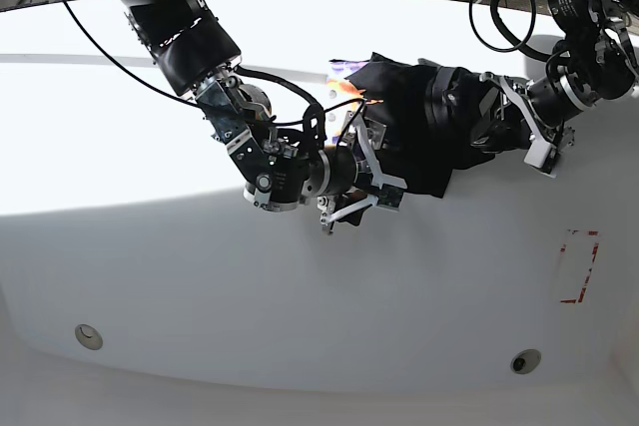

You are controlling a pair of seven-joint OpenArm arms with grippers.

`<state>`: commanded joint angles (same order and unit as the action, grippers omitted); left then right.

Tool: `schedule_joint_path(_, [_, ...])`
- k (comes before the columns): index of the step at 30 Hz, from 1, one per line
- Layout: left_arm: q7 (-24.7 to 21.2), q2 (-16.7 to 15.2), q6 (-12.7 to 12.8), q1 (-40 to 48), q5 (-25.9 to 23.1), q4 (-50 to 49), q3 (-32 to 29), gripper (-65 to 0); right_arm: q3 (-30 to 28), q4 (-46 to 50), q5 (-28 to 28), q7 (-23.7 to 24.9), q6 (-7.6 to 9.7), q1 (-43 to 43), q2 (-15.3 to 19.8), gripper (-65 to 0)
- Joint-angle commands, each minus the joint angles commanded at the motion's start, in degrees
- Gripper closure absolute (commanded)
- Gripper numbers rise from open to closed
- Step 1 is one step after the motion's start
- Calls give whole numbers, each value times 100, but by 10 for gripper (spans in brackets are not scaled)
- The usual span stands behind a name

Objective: Layout the t-shirt on the table in an organized manner, then fold the t-shirt properly
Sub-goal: 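Press the folded bundle with the right gripper and release the left gripper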

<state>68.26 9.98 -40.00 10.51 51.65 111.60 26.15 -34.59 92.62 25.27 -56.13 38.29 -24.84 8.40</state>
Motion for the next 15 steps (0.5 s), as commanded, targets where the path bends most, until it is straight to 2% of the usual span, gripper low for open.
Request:
schedule_joint_path(8, [0, -62, 0, 273, -158, -35, -536, -108, 0, -334, 0, 510, 9, -9, 299, -400])
schedule_joint_path(15, [-9, -53, 0, 369, -1284, -132, -1134, -108, -26, -888, -9, 1231, 18, 9, 440, -400])
